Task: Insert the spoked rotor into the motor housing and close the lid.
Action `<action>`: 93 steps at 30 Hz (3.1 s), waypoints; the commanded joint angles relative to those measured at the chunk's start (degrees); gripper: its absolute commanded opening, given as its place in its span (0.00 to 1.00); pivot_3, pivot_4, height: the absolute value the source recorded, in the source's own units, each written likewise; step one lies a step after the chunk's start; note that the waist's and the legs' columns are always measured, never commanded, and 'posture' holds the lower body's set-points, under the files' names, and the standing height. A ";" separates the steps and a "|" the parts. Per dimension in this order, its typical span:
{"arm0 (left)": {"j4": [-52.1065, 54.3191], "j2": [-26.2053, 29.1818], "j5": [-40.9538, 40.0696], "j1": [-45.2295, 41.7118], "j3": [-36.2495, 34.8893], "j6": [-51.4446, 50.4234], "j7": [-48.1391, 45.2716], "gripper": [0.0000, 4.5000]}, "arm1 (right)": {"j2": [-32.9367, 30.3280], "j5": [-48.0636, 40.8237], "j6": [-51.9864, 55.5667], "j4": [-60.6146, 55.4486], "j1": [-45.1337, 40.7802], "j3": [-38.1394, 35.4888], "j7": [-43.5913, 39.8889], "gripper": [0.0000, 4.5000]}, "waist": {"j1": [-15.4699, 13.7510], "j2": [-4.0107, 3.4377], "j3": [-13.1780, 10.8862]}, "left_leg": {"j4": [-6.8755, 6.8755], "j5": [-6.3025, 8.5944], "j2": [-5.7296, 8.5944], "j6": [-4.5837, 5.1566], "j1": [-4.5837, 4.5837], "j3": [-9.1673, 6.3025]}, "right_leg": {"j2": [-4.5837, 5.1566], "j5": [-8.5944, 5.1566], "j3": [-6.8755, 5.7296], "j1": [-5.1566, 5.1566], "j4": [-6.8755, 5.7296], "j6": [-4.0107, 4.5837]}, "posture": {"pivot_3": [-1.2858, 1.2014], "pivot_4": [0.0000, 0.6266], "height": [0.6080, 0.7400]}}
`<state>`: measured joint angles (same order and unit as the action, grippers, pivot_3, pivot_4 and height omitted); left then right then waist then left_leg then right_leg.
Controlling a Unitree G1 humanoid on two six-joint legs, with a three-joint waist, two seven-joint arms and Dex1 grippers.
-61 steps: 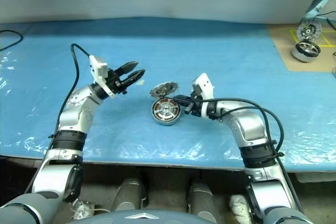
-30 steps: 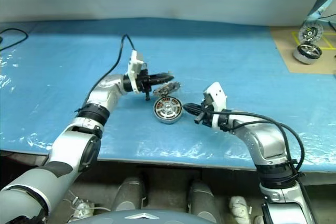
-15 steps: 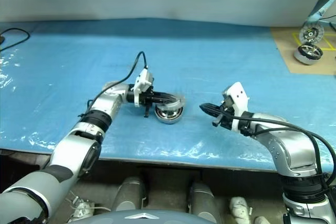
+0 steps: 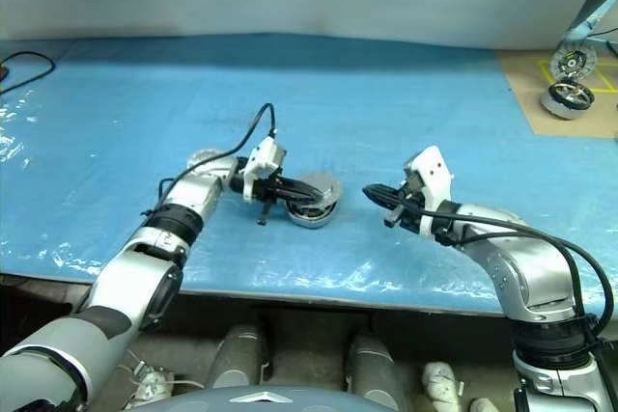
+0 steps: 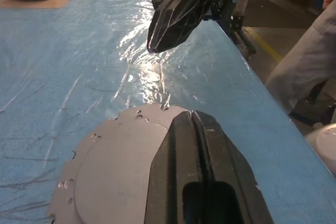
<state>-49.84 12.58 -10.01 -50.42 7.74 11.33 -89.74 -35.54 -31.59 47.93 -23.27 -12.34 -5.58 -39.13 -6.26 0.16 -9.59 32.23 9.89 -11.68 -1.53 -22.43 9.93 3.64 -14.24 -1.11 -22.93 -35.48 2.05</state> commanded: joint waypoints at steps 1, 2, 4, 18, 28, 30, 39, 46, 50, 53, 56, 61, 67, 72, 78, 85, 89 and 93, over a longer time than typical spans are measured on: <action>5.77 1.13 -3.41 0.18 -2.06 -3.78 -0.38 0.01 | -0.29 -1.21 -0.91 -0.45 -1.63 -0.72 -0.71 0.00 | 0.00 0.00 0.00 | 0.01 0.00 0.00 0.00 0.00 0.00 | 0.00 0.00 0.00 0.00 -0.01 0.00 | 0.52 0.24 1.00; 7.48 1.57 -4.62 0.35 -2.82 -5.86 -0.28 0.01 | -0.27 -1.23 -0.92 -0.23 -2.08 -0.69 -0.82 0.00 | 0.01 0.00 0.00 | 0.01 0.00 0.00 0.00 0.00 0.00 | 0.00 -0.02 0.00 0.00 -0.02 0.03 | 0.52 0.24 1.00; 10.71 2.46 -6.35 0.87 -3.82 -9.07 0.01 0.01 | -0.18 -1.14 -1.05 0.28 -2.87 -0.50 -1.06 0.00 | 0.04 -0.01 0.00 | 0.01 0.00 0.00 0.00 0.00 0.01 | 0.00 -0.05 0.00 -0.01 -0.03 0.08 | 0.52 0.24 1.00; 40.51 13.48 -18.65 16.92 -10.35 -33.47 9.37 0.00 | 5.01 3.64 -5.17 6.15 -13.27 7.77 -0.67 0.04 | 1.01 -0.11 -0.03 | -0.05 0.00 -0.08 -0.01 0.01 0.05 | -0.10 -0.18 0.03 -0.11 -0.08 0.30 | 0.52 0.24 1.00; 51.34 14.99 -20.60 31.91 -12.78 -34.37 18.83 0.00 | 7.43 6.31 -10.95 13.44 -18.41 12.76 -6.32 0.78 | 0.86 -0.14 -0.06 | 0.07 0.01 -0.09 -0.02 -0.05 0.05 | -0.09 -0.19 0.03 -0.11 -0.10 0.31 | 0.52 0.24 1.00; 53.23 14.91 -21.17 33.80 -12.72 -34.74 19.92 0.00 | 7.70 6.84 -10.99 15.38 -19.69 13.76 -7.43 0.93 | 0.94 -0.14 -0.06 | 0.07 0.01 -0.10 -0.02 -0.02 0.05 | -0.11 -0.19 0.06 -0.12 -0.13 0.31 | 0.52 0.24 1.00; 53.47 13.98 -22.94 34.64 -13.49 -34.08 22.79 0.00 | 9.57 11.53 -14.13 21.98 -22.29 17.59 -9.86 0.93 | 0.97 -0.14 -0.06 | 0.10 0.01 -0.11 -0.02 0.01 0.06 | -0.13 -0.19 0.07 -0.11 -0.18 0.31 | 0.52 0.24 1.00; 52.11 14.51 -22.57 34.92 -12.83 -32.37 22.34 0.00 | 9.76 12.14 -14.54 22.85 -22.77 17.44 -11.49 0.97 | 0.95 -0.14 -0.06 | 0.12 0.01 -0.11 -0.02 0.00 0.06 | -0.14 -0.18 0.07 -0.11 -0.20 0.30 | 0.52 0.24 1.00; 53.03 14.25 -22.15 34.76 -11.73 -32.23 22.74 0.00 | 9.73 13.26 -14.96 23.18 -22.23 18.24 -12.06 0.97 | 0.95 -0.14 -0.06 | 0.16 0.00 -0.12 -0.02 0.01 0.06 | -0.14 -0.18 0.07 -0.11 -0.24 0.30 | 0.52 0.24 1.00; 54.22 14.08 -22.29 34.30 -10.81 -32.85 23.24 0.00 | 10.08 14.13 -15.37 23.29 -21.47 18.51 -11.83 0.97 | 0.95 -0.14 -0.06 | 0.17 0.01 -0.11 -0.02 0.00 0.06 | -0.14 -0.18 0.07 -0.11 -0.25 0.30 | 0.52 0.24 1.00; 55.44 14.36 -23.52 33.52 -10.66 -34.34 23.75 0.00 | 10.53 14.96 -15.69 22.71 -20.07 18.63 -11.02 0.97 | 0.95 -0.13 -0.06 | 0.18 0.00 -0.12 -0.02 0.00 0.06 | -0.14 -0.18 0.08 -0.11 -0.25 0.30 | 0.52 0.24 1.00; 55.91 16.49 -25.36 32.14 -10.53 -37.08 22.11 0.00 | 11.51 14.03 -14.66 20.36 -18.79 17.74 -10.38 0.97 | 0.95 -0.13 -0.06 | 0.20 0.00 -0.11 -0.02 0.01 0.06 | -0.16 -0.18 0.08 -0.11 -0.28 0.30 | 0.52 0.24 1.00; 51.48 17.64 -24.57 29.59 -10.16 -36.21 19.61 0.00 | 11.87 14.45 -14.72 18.61 -17.23 18.14 -9.68 0.97 | 0.94 -0.14 -0.06 | 0.25 0.00 -0.11 -0.02 0.03 0.06 | -0.15 -0.18 0.09 -0.08 -0.29 0.31 | 0.52 0.24 1.00; 50.50 16.70 -24.61 29.54 -9.67 -35.72 19.10 0.00 | 11.33 15.68 -15.30 19.09 -17.25 19.02 -9.53 0.97 | 0.94 -0.13 -0.06 | 0.25 0.00 -0.11 -0.02 0.03 0.06 | -0.17 -0.17 0.11 -0.08 -0.28 0.30 | 0.52 0.24 1.00; 49.64 15.15 -23.31 29.54 -9.23 -33.86 19.85 0.00 | 10.21 18.54 -17.86 23.67 -18.99 20.68 -11.67 0.97 | 0.95 -0.13 -0.06 | 0.30 0.00 -0.11 -0.02 0.04 0.06 | -0.16 -0.17 0.11 -0.05 -0.29 0.30 | 0.52 0.24 1.00; 52.05 16.10 -22.99 33.73 -9.65 -33.05 20.55 0.00 | 11.31 19.45 -19.25 27.13 -19.71 21.38 -13.84 0.97 | 1.04 -0.13 -0.06 | 0.33 0.00 -0.12 -0.02 0.04 0.06 | -0.18 -0.18 0.13 -0.05 -0.29 0.31 | 0.52 0.24 1.00; 53.35 16.46 -23.39 35.12 -10.36 -33.06 21.65 0.00 | 11.90 20.38 -20.30 28.26 -19.46 22.16 -14.34 0.97 | 0.99 -0.13 -0.06 | 0.34 0.00 -0.13 -0.01 0.04 0.06 | -0.19 -0.18 0.11 -0.05 -0.32 0.31 | 0.52 0.24 1.00; 54.59 17.08 -23.96 36.05 -10.79 -33.52 22.08 0.00 | 13.07 20.53 -21.31 29.71 -20.48 22.14 -14.69 0.88 | 1.17 -0.13 -0.06 | 0.42 0.01 -0.14 -0.01 0.10 0.06 | -0.20 -0.18 0.15 -0.01 -0.35 0.32 | 0.52 0.24 1.00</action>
<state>2.33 28.97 -32.63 -14.61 -1.76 -22.61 -67.85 -23.02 -11.00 27.22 6.34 -31.99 15.92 -52.84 -5.09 0.03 -9.64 32.66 9.89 -11.81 -1.54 -22.32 9.99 3.45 -14.42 -0.94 -22.93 -35.85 2.37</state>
